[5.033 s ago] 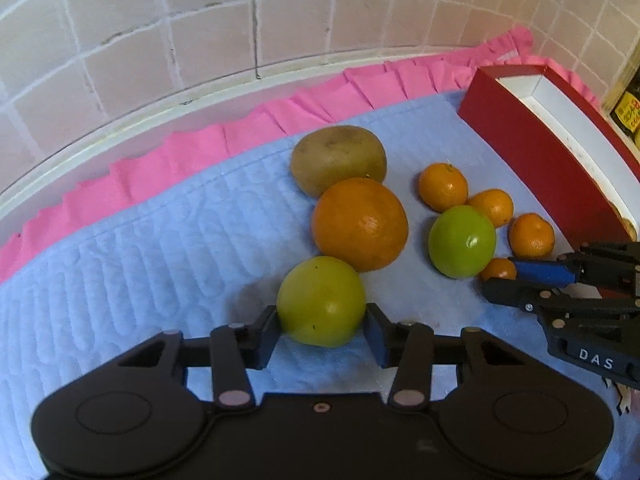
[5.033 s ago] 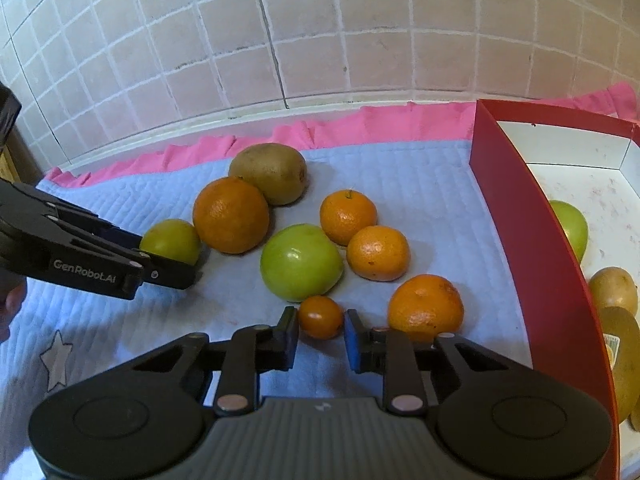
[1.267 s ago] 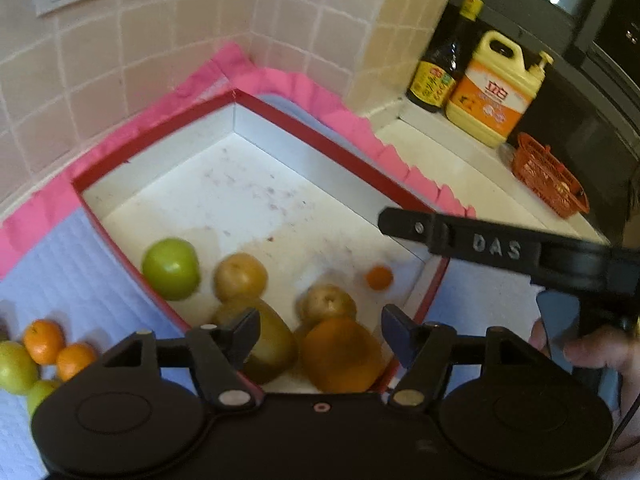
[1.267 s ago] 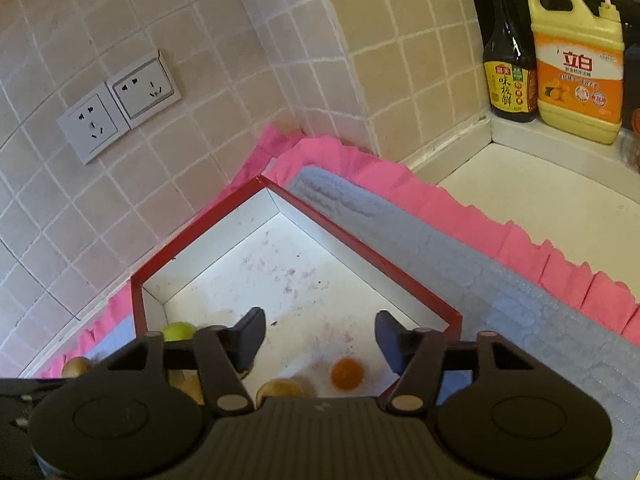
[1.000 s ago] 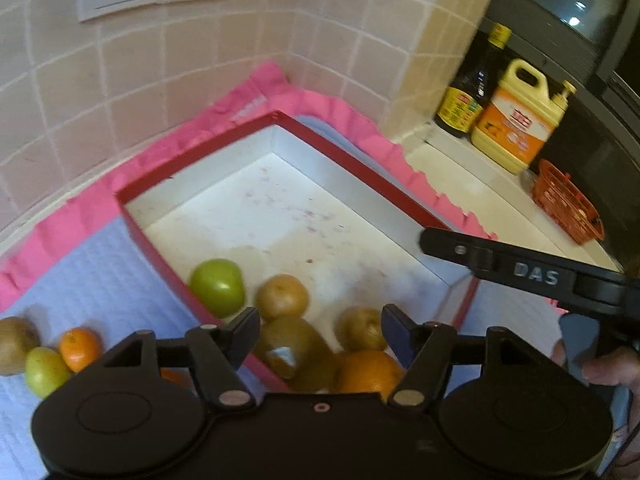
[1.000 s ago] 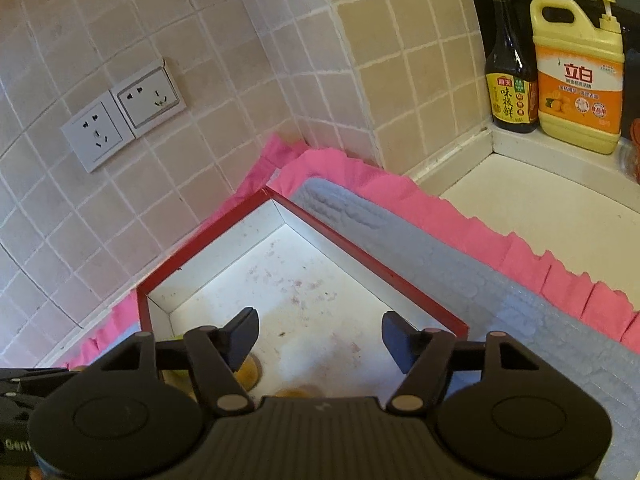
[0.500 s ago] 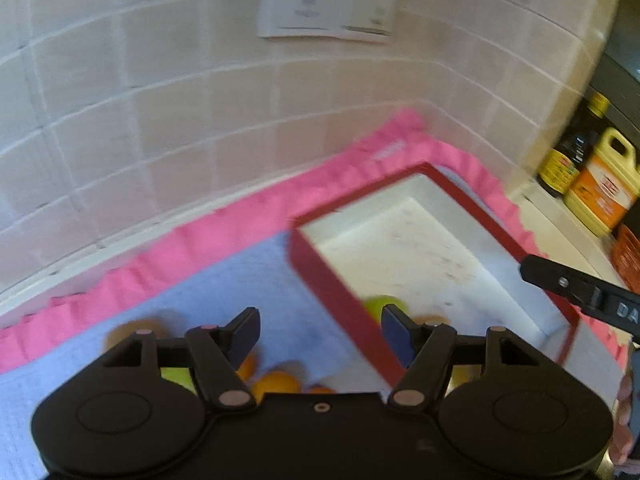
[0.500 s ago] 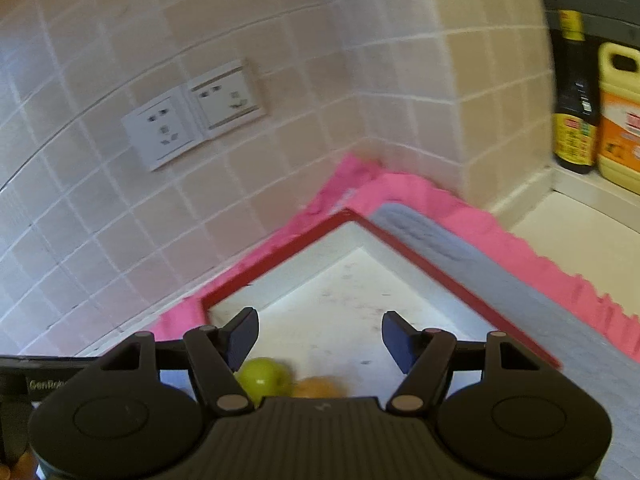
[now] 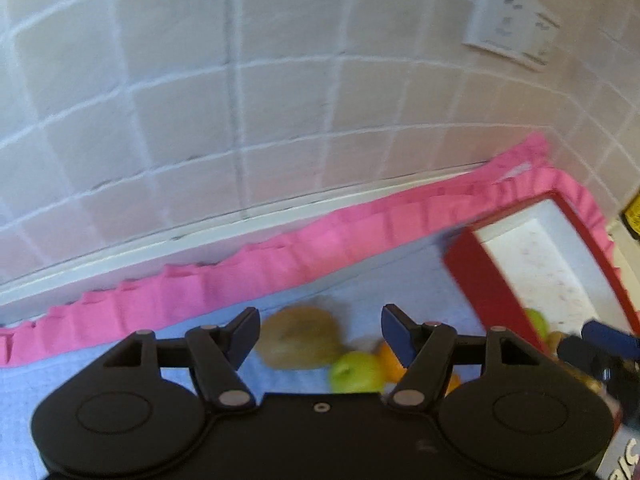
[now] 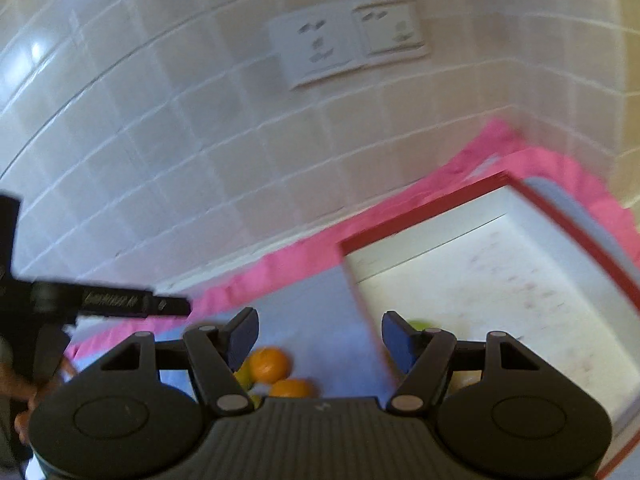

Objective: Organize fruits
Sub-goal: 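Move both grippers back to the fruit and grasp a brown kiwi with left, then grasp a green apple with right gripper while left holds the kiwi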

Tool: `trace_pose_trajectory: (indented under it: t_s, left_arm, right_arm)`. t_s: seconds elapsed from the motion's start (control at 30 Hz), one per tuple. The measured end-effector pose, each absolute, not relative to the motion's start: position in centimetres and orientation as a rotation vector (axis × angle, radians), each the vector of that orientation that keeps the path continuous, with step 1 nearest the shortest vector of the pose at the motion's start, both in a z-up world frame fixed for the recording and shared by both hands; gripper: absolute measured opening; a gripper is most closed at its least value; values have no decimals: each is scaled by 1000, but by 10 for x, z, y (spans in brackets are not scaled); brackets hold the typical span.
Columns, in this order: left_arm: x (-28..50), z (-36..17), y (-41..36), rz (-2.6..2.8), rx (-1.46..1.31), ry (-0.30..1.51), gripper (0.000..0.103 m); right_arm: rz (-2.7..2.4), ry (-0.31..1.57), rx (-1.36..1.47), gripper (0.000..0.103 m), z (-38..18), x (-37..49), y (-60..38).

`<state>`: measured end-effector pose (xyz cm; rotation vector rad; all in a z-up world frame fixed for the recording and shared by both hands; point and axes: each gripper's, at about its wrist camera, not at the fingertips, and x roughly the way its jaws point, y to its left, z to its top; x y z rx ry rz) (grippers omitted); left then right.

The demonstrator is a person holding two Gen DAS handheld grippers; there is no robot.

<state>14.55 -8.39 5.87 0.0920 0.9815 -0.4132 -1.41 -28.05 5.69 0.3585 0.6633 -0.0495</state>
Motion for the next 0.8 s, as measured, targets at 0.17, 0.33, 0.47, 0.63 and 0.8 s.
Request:
trace_pose_trajectory:
  t_s: [0.17, 0.33, 0.47, 0.63, 0.8]
  left_arm:
    - [161, 39, -66, -381, 57, 1036, 79]
    - [167, 16, -61, -392, 0, 1106, 79]
    - [172, -1, -61, -396, -56, 1164, 80]
    - [175, -12, -65, -425, -83, 1172, 82]
    - [180, -22, -68, -441, -105, 1181, 87]
  right_arm:
    - [26, 716, 329, 70, 41, -8, -247]
    - [87, 767, 253, 70, 25, -1, -213]
    - [129, 819, 174, 70, 12, 5, -192]
    - [163, 869, 124, 69, -4, 11, -175]
    - [152, 898, 99, 68, -19, 17, -169]
